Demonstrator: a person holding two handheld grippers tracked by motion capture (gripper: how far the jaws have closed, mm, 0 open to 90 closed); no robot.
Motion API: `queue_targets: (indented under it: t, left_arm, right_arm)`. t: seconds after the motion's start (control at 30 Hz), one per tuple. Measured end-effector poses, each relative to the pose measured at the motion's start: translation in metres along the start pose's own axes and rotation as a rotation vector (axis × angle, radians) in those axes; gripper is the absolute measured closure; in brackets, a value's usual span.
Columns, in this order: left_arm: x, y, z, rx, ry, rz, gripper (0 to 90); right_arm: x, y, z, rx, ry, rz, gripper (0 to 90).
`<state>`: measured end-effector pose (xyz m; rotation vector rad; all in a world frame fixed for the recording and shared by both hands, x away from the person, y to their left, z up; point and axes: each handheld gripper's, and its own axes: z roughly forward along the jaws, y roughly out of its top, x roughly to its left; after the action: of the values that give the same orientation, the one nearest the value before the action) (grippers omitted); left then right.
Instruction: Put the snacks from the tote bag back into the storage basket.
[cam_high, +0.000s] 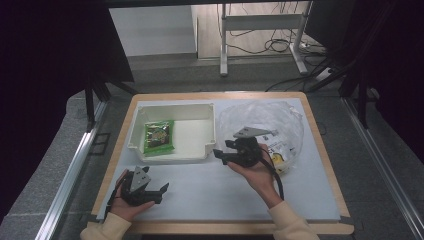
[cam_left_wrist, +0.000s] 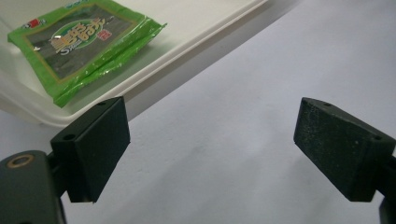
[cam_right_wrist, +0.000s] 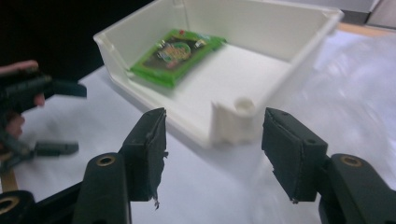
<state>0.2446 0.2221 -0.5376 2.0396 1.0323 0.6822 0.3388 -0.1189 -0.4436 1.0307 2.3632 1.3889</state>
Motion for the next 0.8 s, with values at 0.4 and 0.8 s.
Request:
queue_targets:
  t: [0.4, 0.8]
  left_arm:
    - [-0.001, 0.000, 0.003, 0.013, 0.005, 0.015, 10.5]
    - [0.000, 0.000, 0.002, 0.013, -0.001, 0.022, 10.5]
  right_arm:
    - [-0.010, -0.062, -0.049, 0.028, -0.034, 0.017, 40.4]
    - [-0.010, -0.076, -0.046, 0.044, -0.050, 0.001, 42.3]
